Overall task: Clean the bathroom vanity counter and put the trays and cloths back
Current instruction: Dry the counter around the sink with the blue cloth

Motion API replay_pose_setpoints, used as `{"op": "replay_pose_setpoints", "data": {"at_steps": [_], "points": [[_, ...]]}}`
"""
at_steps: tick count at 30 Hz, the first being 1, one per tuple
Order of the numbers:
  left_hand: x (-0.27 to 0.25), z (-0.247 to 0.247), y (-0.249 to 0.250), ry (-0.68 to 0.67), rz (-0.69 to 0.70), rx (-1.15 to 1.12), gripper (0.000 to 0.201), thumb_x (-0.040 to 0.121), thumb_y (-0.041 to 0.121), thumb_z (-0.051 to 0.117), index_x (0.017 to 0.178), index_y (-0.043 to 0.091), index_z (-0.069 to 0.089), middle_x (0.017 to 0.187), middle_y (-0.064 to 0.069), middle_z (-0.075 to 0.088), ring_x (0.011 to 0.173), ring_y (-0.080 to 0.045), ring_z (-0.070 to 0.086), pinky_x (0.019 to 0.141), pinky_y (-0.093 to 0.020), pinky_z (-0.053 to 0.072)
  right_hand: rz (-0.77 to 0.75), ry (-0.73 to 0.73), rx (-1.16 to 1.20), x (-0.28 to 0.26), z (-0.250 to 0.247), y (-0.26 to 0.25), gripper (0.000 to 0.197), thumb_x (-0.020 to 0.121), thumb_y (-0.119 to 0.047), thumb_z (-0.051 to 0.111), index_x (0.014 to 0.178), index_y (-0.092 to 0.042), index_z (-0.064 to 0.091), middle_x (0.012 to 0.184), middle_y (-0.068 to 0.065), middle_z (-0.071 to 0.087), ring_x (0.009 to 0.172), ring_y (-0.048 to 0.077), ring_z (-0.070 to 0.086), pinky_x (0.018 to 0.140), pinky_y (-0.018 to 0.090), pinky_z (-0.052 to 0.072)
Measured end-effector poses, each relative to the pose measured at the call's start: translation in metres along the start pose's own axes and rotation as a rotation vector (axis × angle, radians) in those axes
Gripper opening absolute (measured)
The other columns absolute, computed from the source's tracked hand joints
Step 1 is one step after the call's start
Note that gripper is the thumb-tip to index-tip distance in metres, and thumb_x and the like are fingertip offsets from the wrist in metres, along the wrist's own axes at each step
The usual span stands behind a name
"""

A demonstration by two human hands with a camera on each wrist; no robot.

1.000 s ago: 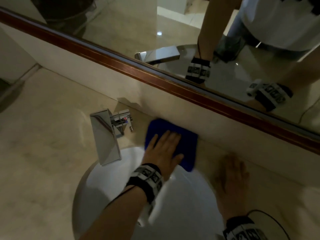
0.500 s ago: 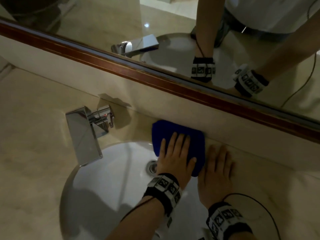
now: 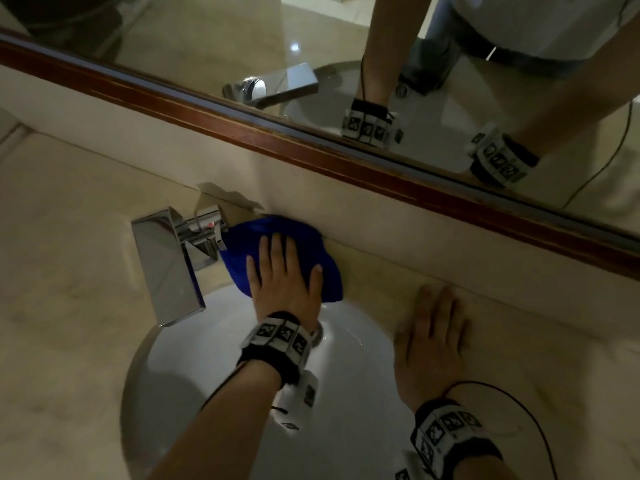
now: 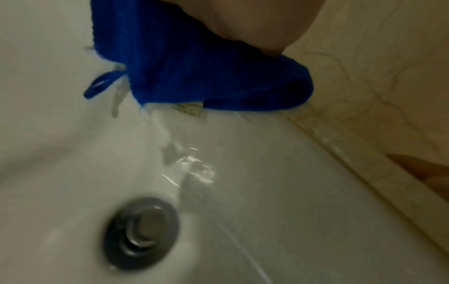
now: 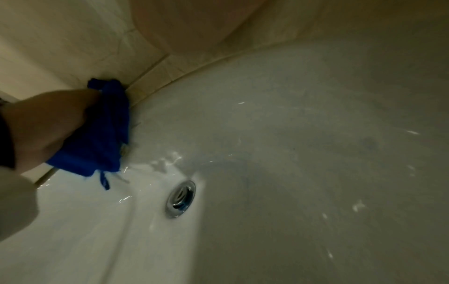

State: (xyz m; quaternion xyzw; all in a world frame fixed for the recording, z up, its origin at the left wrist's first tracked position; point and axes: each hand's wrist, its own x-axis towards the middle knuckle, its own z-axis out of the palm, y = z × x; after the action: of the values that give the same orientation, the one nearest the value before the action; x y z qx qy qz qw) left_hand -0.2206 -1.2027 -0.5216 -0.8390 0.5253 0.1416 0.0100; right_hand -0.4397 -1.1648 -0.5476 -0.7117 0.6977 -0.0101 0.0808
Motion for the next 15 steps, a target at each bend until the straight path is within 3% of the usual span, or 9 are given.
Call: {"op": "replay_pose_setpoints", "data": {"at_steps": [2, 4, 7, 12, 15], "points": [[-0.004, 0.002, 0.012, -0.013, 0.021, 0.004, 0.075, 0.091, 0.058, 0.006, 0.152, 0.015, 0.015, 0.16, -0.006, 0.009, 0.148, -0.023, -0.001, 0.118, -0.045, -0.006, -0.003, -0.001, -0.021, 0.0, 0.001, 0.001, 0.068, 0.093, -0.041, 0.019, 0.154, -0.013, 0.003, 0.159, 0.019, 0.004, 0.144, 0.041, 0.014, 0.116, 0.056, 0.014], [-0.01, 0.0, 0.007, -0.025, 0.136, 0.028, 0.073, 0.093, 0.057, 0.011, 0.151, 0.013, 0.019, 0.16, -0.008, 0.012, 0.148, -0.024, 0.003, 0.119, -0.045, -0.004, 0.003, -0.002, -0.033, 0.001, 0.0, 0.001, 0.068, 0.094, -0.041, 0.019, 0.154, -0.012, 0.005, 0.159, 0.019, 0.004, 0.144, 0.041, 0.015, 0.115, 0.057, 0.015], [-0.006, -0.007, -0.017, -0.069, 0.258, 0.078, 0.075, 0.094, 0.061, 0.011, 0.153, 0.014, 0.006, 0.161, -0.005, 0.003, 0.148, -0.02, -0.004, 0.118, -0.04, -0.008, -0.002, -0.001, -0.035, 0.0, -0.001, 0.0, 0.068, 0.094, -0.041, 0.018, 0.153, -0.011, 0.007, 0.158, 0.02, 0.007, 0.143, 0.042, 0.017, 0.114, 0.058, 0.017], [0.034, -0.021, -0.038, -0.028, -0.065, 0.061, 0.081, 0.093, 0.06, 0.013, 0.151, 0.004, 0.008, 0.16, -0.015, 0.001, 0.147, -0.026, -0.002, 0.119, -0.043, 0.006, 0.005, 0.015, -0.023, 0.0, -0.002, -0.001, 0.069, 0.093, -0.042, 0.018, 0.154, -0.013, 0.006, 0.159, 0.019, 0.008, 0.143, 0.041, 0.017, 0.115, 0.057, 0.016], [0.043, -0.018, -0.029, -0.014, -0.132, 0.015, 0.079, 0.094, 0.058, 0.017, 0.149, 0.001, 0.015, 0.159, -0.017, 0.003, 0.147, -0.028, -0.002, 0.117, -0.044, 0.006, 0.014, 0.021, -0.015, 0.001, -0.002, -0.002, 0.069, 0.092, -0.041, 0.019, 0.154, -0.013, 0.008, 0.158, 0.019, 0.01, 0.143, 0.041, 0.017, 0.115, 0.056, 0.015]]}}
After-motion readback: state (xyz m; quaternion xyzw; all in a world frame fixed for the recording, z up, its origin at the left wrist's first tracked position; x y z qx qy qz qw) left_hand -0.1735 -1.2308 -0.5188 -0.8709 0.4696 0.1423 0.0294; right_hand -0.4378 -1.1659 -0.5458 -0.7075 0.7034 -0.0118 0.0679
